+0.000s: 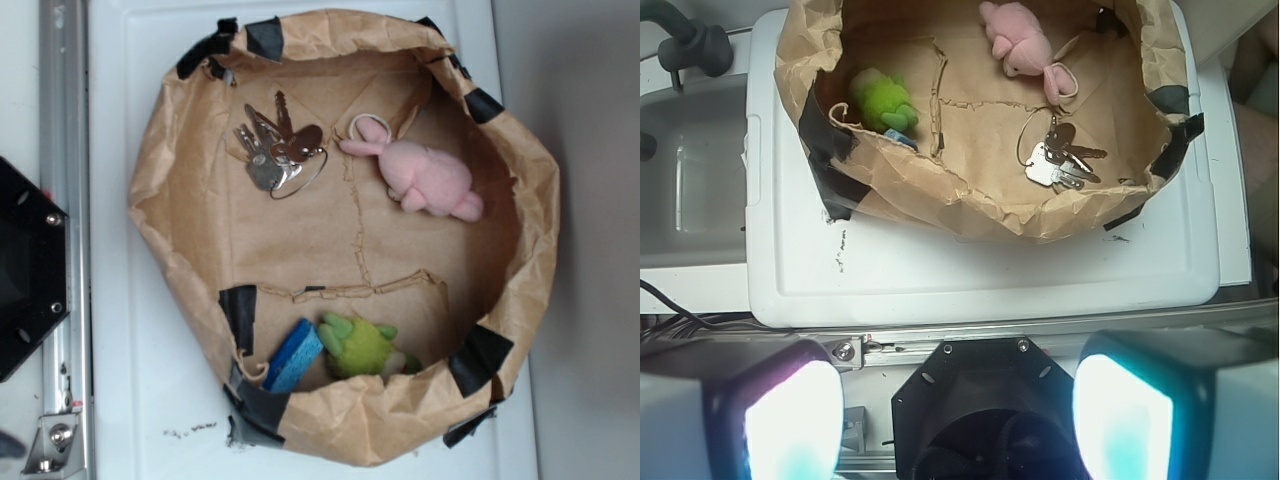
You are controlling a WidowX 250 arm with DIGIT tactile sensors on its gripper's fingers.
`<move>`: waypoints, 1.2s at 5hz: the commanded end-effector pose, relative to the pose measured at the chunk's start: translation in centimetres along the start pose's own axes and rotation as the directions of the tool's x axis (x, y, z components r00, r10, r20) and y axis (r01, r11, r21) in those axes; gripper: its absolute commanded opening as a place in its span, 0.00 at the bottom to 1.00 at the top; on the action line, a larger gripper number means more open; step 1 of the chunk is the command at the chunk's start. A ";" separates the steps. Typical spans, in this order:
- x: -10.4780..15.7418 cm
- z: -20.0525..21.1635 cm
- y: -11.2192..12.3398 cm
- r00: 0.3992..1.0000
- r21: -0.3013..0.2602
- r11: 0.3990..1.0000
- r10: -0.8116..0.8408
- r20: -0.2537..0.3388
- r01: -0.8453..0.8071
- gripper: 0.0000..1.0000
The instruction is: Grab the silver keys.
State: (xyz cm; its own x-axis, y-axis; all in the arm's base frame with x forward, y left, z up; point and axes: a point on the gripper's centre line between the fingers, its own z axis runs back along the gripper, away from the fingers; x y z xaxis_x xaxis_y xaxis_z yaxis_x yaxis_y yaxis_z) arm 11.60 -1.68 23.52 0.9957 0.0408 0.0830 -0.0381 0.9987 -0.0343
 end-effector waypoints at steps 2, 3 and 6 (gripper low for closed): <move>4.8 -2.3 -1.7 0.989 0.019 0.990 0.142 0.036 -0.142 1.00; 9.7 -5.0 -1.7 0.970 0.016 0.971 0.236 0.049 -0.237 1.00; 12.9 -9.8 3.8 0.853 0.074 0.852 0.508 0.118 -0.518 1.00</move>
State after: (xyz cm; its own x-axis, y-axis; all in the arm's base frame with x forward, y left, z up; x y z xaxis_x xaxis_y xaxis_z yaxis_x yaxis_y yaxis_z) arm 24.86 1.14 13.82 0.8390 0.5246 0.1447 -0.5326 0.8461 0.0207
